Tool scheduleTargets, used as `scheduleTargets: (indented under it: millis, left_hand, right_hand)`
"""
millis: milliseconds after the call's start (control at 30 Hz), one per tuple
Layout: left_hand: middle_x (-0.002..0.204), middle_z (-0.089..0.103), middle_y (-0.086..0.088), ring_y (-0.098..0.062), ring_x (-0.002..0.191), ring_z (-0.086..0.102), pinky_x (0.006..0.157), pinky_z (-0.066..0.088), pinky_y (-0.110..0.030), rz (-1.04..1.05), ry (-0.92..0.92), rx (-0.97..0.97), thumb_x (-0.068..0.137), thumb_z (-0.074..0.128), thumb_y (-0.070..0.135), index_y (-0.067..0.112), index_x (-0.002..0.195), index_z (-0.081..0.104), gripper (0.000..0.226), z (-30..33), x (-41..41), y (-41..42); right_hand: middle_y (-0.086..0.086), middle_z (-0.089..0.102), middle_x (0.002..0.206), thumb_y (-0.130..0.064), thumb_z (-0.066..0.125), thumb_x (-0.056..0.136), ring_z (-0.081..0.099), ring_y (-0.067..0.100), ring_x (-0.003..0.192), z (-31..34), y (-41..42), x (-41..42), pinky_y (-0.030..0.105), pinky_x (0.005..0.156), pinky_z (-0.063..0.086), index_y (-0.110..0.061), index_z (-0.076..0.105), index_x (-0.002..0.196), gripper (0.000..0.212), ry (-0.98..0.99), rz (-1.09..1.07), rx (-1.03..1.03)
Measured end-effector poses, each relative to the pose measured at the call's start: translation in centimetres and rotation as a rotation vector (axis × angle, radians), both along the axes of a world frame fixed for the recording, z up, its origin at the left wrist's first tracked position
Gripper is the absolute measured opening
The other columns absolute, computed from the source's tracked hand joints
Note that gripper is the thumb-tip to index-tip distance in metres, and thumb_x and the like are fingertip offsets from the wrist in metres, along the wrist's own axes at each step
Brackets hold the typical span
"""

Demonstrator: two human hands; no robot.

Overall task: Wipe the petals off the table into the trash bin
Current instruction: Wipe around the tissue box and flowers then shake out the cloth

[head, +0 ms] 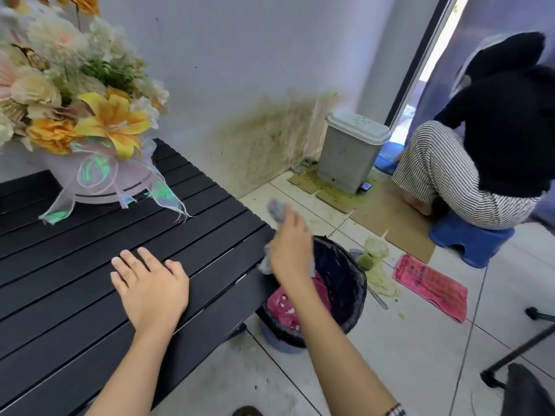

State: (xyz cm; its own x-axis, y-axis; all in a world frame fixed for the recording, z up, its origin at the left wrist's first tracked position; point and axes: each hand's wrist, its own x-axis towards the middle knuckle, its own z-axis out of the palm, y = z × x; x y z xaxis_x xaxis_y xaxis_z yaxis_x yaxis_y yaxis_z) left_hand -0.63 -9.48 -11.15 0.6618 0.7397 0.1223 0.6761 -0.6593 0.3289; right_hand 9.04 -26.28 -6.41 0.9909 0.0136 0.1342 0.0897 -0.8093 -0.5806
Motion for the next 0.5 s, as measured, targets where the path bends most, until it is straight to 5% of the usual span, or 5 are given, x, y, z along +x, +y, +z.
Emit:
scheduleTargets:
  millis: [133,200,300,500]
  left_hand:
    - [0.141,0.026,-0.039,-0.049,0.135,0.017,0.112,0.012,-0.055,0.003,-0.060,0.029,0.089,0.028,0.022,-0.013,0.135,0.030,0.057,-0.6,-0.1,0.1]
    - [0.141,0.027,-0.038,-0.049,0.135,0.018,0.111,0.012,-0.055,-0.009,-0.062,0.019,0.090,0.028,0.022,-0.013,0.135,0.030,0.057,-0.6,-0.2,0.1]
    - [0.145,0.022,-0.034,-0.045,0.138,0.013,0.113,0.008,-0.051,-0.015,-0.039,0.008,0.093,0.034,0.019,-0.010,0.138,0.026,0.054,-0.4,-0.1,0.2]
    - [0.148,0.019,-0.032,-0.042,0.140,0.010,0.115,0.006,-0.048,-0.014,-0.013,-0.005,0.094,0.032,0.021,-0.007,0.140,0.022,0.055,-0.5,-0.2,0.2]
  right_hand:
    - [0.014,0.019,0.154,-0.010,0.043,0.092,0.019,0.041,0.139,-1.1,6.5,-4.1,0.049,0.113,0.016,-0.030,0.027,0.143,0.056,-0.024,0.356,-0.059]
    - [0.012,0.017,0.156,-0.013,0.049,0.089,0.011,0.043,0.140,-2.1,7.4,-4.8,0.049,0.115,0.008,-0.030,0.034,0.140,0.056,0.034,0.449,-0.141]
    - [0.006,0.021,0.155,-0.010,0.061,0.080,0.013,0.035,0.142,-2.6,4.5,-3.2,0.043,0.117,0.007,-0.028,0.039,0.138,0.064,0.046,0.383,-0.121]
    - [0.004,0.031,0.151,0.000,0.047,0.085,0.028,0.033,0.135,-2.6,-2.9,1.0,0.044,0.111,0.028,-0.025,0.042,0.136,0.057,0.086,0.055,-0.021]
